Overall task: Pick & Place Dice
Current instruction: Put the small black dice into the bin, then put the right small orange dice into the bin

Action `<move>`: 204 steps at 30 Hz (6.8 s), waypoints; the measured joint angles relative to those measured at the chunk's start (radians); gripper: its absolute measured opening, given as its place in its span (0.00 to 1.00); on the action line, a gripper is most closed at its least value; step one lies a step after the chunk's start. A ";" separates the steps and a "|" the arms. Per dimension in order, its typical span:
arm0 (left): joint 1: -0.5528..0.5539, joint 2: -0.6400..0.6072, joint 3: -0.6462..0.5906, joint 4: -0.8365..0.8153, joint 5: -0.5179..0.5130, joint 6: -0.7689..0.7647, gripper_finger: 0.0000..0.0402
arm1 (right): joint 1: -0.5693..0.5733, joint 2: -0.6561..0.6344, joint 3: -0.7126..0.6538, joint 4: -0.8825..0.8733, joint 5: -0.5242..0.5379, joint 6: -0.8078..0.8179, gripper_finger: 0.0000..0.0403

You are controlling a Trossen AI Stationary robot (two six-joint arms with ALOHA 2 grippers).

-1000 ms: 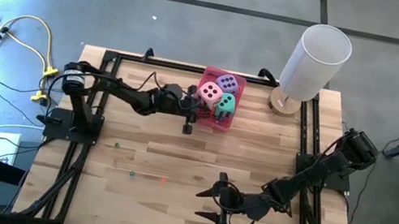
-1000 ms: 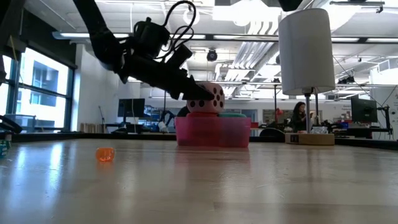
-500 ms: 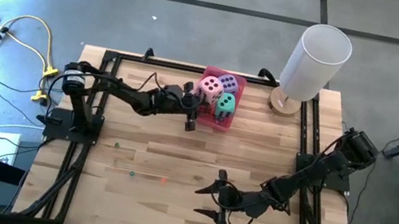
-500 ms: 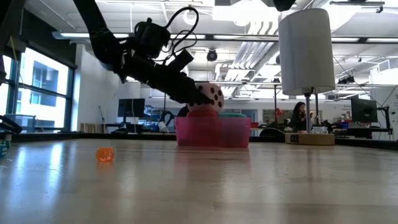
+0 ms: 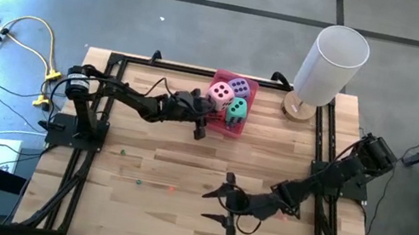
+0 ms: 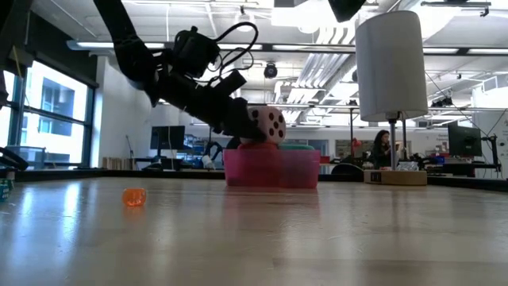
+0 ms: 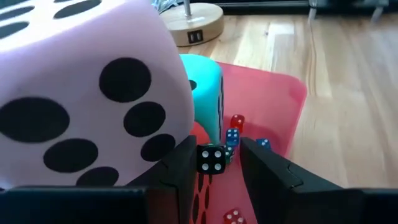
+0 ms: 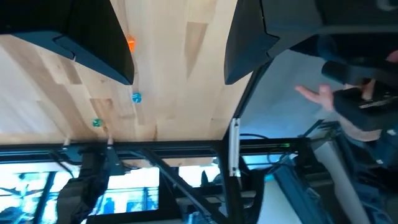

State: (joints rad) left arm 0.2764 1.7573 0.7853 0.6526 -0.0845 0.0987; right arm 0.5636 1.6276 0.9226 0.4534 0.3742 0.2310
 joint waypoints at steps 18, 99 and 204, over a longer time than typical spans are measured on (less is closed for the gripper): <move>-0.009 0.000 0.000 -0.025 0.002 -0.069 0.29 | -0.022 0.000 0.000 -0.010 -0.044 0.005 0.60; -0.256 -0.485 -0.002 -0.511 0.048 0.230 0.60 | -0.020 0.000 0.000 -0.180 -0.079 0.293 0.60; -0.393 -0.653 -0.118 -0.873 0.402 -0.077 0.60 | -0.194 -0.005 -0.116 -0.390 0.126 0.411 0.09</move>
State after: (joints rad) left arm -0.1162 1.1042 0.6672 -0.2209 0.3175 0.0215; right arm 0.3697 1.6230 0.8070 0.0634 0.5000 0.6418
